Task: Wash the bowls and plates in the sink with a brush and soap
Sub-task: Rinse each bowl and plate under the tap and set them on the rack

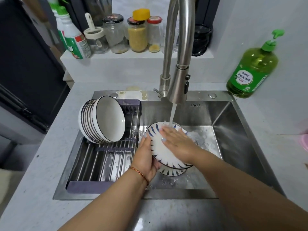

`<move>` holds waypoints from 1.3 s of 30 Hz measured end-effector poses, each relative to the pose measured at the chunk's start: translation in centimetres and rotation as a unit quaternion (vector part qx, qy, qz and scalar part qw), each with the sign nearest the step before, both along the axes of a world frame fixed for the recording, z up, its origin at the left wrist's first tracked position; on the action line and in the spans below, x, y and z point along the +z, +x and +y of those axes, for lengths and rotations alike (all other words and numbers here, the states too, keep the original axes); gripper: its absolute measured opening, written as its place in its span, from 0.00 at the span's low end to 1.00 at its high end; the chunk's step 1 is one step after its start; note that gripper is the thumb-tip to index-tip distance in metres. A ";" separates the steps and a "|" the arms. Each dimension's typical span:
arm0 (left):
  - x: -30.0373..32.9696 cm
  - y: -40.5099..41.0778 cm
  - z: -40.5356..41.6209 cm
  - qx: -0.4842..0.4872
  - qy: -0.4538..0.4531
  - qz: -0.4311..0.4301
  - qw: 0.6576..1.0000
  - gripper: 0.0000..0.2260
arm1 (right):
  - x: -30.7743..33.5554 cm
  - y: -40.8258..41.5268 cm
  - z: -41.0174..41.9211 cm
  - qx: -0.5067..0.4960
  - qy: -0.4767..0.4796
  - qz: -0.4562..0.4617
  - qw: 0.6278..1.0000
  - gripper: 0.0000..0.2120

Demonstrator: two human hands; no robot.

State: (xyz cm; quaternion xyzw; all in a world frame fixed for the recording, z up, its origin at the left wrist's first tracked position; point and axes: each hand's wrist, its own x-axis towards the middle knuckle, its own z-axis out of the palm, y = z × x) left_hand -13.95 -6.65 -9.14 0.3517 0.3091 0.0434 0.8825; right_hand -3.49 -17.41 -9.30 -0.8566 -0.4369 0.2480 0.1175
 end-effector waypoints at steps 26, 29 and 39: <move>3.6 5.0 -3.1 -0.172 0.352 0.075 0.917 0.11 | 2.2 0.1 -1.1 -0.298 0.206 0.137 0.922 0.16; 4.5 5.8 -2.1 -0.154 0.381 0.102 0.906 0.09 | 2.6 -0.1 -0.9 -0.280 0.182 0.133 0.933 0.11; 3.6 8.6 1.4 -0.150 0.348 0.164 0.911 0.26 | 3.2 -2.0 -3.4 -0.335 0.377 0.355 0.787 0.11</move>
